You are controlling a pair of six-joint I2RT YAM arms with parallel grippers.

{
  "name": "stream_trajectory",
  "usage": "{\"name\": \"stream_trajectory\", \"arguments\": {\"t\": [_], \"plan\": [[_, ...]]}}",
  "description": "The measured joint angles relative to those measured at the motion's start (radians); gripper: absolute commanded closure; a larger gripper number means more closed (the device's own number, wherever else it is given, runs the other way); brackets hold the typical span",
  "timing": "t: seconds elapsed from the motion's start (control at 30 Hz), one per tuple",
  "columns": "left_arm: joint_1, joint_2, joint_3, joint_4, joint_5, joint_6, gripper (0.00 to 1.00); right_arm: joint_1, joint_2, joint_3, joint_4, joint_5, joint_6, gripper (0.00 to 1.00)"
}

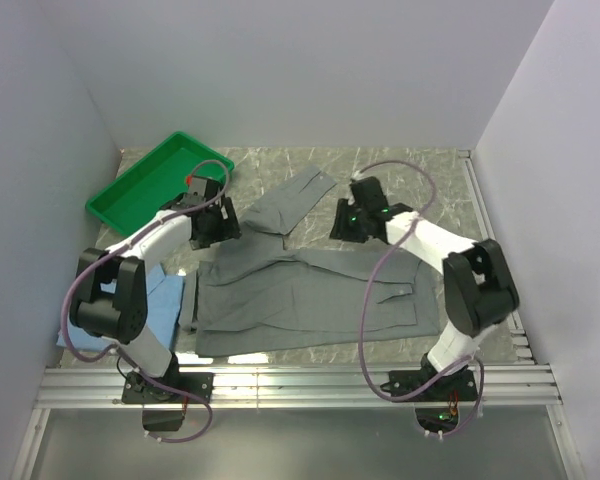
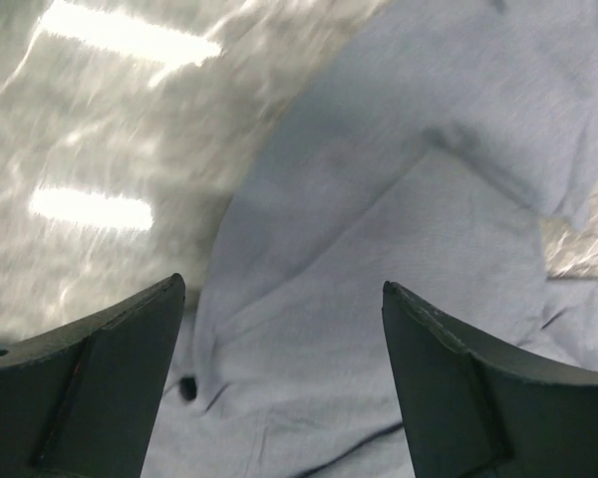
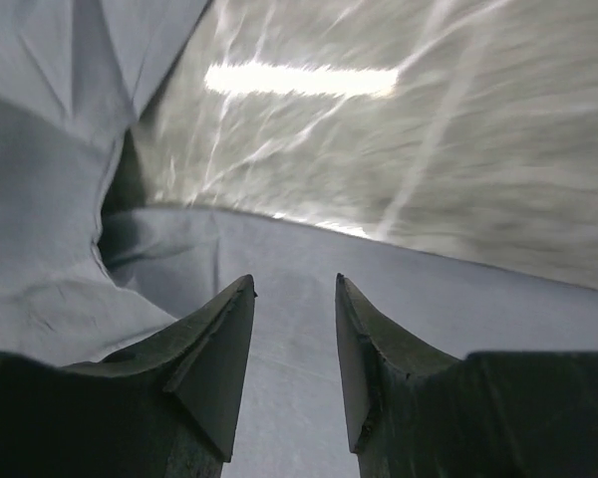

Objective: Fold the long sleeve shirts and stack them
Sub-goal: Fold the shirt

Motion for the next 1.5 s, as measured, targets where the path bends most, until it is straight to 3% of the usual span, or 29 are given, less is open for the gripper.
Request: {"name": "stream_trajectory", "arguments": {"t": [0.23, 0.57, 0.73, 0.77, 0.87, 1.13, 1.33, 1.43, 1.47, 1.5], "plan": [[-0.005, 0.11, 0.12, 0.023, 0.013, 0.031, 0.13, 0.13, 0.154, 0.032, -0.021, -0.042, -0.039, 0.57], [-0.018, 0.311, 0.345, 0.067, 0.01, 0.092, 0.12, 0.235, 0.176, 0.04, -0.098, 0.006, -0.137, 0.57], [-0.023, 0.43, 0.451, 0.085, -0.008, 0.135, 0.15, 0.235, 0.13, 0.03, -0.119, 0.037, -0.148, 0.48], [-0.026, 0.445, 0.461, 0.086, -0.017, 0.145, 0.15, 0.235, 0.112, 0.03, -0.124, 0.041, -0.148, 0.41], [-0.043, 0.484, 0.48, 0.105, -0.04, 0.172, 0.17, 0.235, 0.035, 0.026, -0.126, 0.058, -0.148, 0.32], [-0.096, 0.582, 0.561, 0.126, -0.093, 0.223, 0.25, 0.235, -0.098, -0.01, -0.129, 0.082, -0.142, 0.32], [-0.122, 0.629, 0.607, 0.136, -0.136, 0.247, 0.5, 0.235, -0.178, -0.079, -0.137, 0.125, -0.128, 0.32], [-0.136, 0.636, 0.611, 0.146, -0.141, 0.245, 0.73, 0.235, -0.204, -0.103, -0.136, 0.148, -0.12, 0.33], [-0.143, 0.637, 0.613, 0.148, -0.144, 0.245, 0.87, 0.235, -0.21, -0.111, -0.137, 0.156, -0.119, 0.33], [-0.149, 0.639, 0.616, 0.15, -0.145, 0.241, 0.95, 0.235, -0.217, -0.117, -0.137, 0.165, -0.116, 0.33]]}}
